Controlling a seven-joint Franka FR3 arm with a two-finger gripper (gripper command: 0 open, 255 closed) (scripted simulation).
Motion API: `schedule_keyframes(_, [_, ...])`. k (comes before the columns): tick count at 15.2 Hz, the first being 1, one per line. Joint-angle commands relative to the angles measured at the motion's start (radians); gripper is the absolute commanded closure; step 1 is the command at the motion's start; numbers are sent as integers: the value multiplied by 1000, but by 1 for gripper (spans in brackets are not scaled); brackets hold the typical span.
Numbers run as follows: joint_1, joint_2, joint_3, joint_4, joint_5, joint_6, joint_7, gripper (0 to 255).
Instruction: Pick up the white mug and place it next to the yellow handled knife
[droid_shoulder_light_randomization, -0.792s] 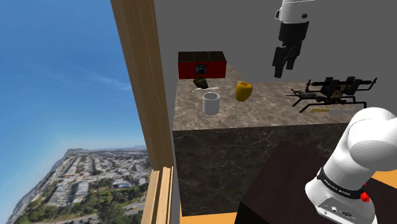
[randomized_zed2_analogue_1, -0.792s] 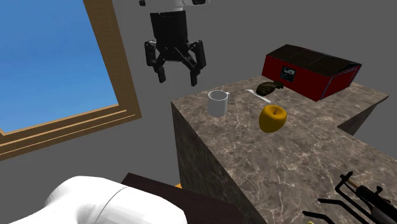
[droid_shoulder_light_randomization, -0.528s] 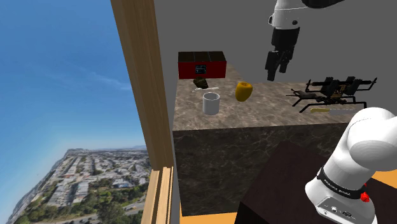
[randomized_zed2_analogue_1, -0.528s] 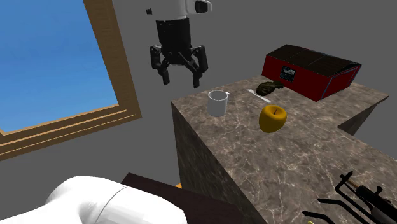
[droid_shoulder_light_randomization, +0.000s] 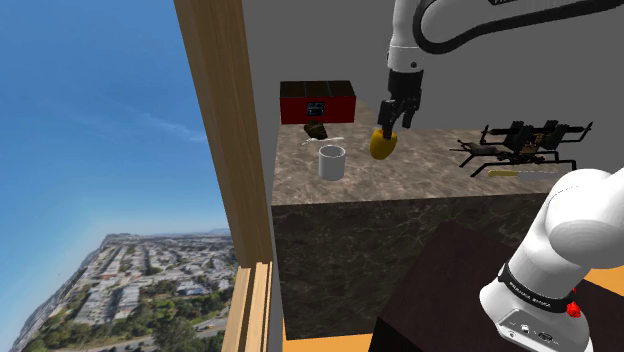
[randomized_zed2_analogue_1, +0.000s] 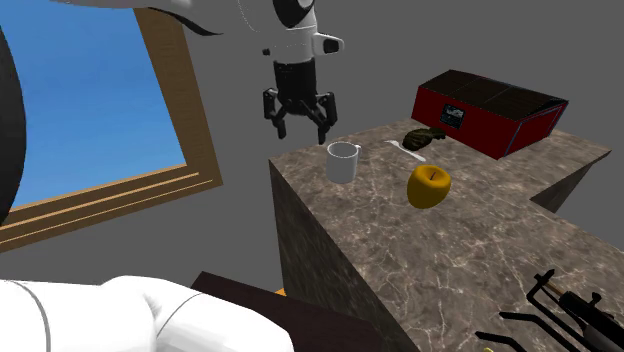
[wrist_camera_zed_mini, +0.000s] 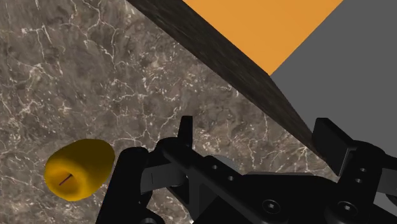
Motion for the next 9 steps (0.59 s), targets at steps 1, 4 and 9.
schedule_keyframes(1, [-2, 68, 0, 14, 0, 65, 5, 0])
schedule_keyframes(4, [-5, 168, -1, 46, -1, 146, 11, 0])
schedule_keyframes(9, [-10, 343, -2, 127, -3, 261, 20, 0])
